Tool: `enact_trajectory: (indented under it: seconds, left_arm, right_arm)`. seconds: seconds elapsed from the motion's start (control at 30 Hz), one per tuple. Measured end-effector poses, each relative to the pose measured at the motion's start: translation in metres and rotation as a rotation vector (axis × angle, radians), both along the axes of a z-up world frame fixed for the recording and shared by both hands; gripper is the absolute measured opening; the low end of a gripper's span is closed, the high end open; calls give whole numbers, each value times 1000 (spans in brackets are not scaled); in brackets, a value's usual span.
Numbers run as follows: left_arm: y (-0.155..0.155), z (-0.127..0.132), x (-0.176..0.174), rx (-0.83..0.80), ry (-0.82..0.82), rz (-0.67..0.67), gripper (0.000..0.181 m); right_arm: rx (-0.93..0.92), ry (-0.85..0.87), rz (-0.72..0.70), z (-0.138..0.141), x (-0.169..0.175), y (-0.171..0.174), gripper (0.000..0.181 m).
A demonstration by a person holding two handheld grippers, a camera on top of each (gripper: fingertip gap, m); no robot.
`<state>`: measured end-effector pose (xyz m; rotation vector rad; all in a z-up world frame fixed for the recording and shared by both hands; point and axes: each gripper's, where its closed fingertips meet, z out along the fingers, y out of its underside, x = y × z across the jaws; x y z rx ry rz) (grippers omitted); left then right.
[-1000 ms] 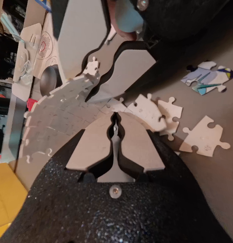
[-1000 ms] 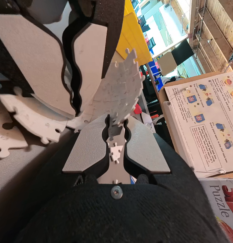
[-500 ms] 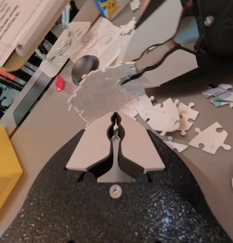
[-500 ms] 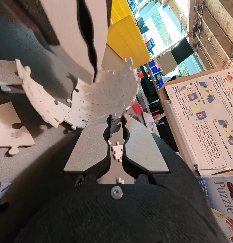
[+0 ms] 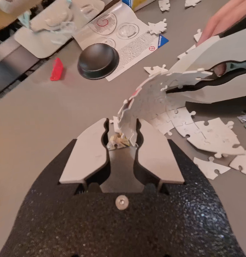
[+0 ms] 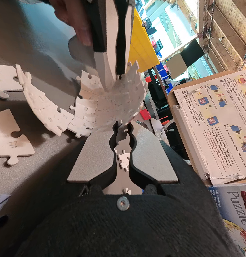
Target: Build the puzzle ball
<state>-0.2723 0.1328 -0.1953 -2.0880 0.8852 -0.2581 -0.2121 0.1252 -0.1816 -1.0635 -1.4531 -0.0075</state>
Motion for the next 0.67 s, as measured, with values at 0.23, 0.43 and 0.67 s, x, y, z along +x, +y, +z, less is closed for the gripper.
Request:
enact_trajectory:
  seconds: [0.23,0.43,0.67]
  left_arm:
    - [1,-4,4,-17,0,-59,16]
    - [-4,11,8,85,10,-64,8]
    - [-5,11,12,114,41,-110,9]
  right_arm:
    - [-113,11,25,-1,4,-4,32]
    - [-437,180,6,14,8,0,51]
    - [-775,104,72,1,9,12,35]
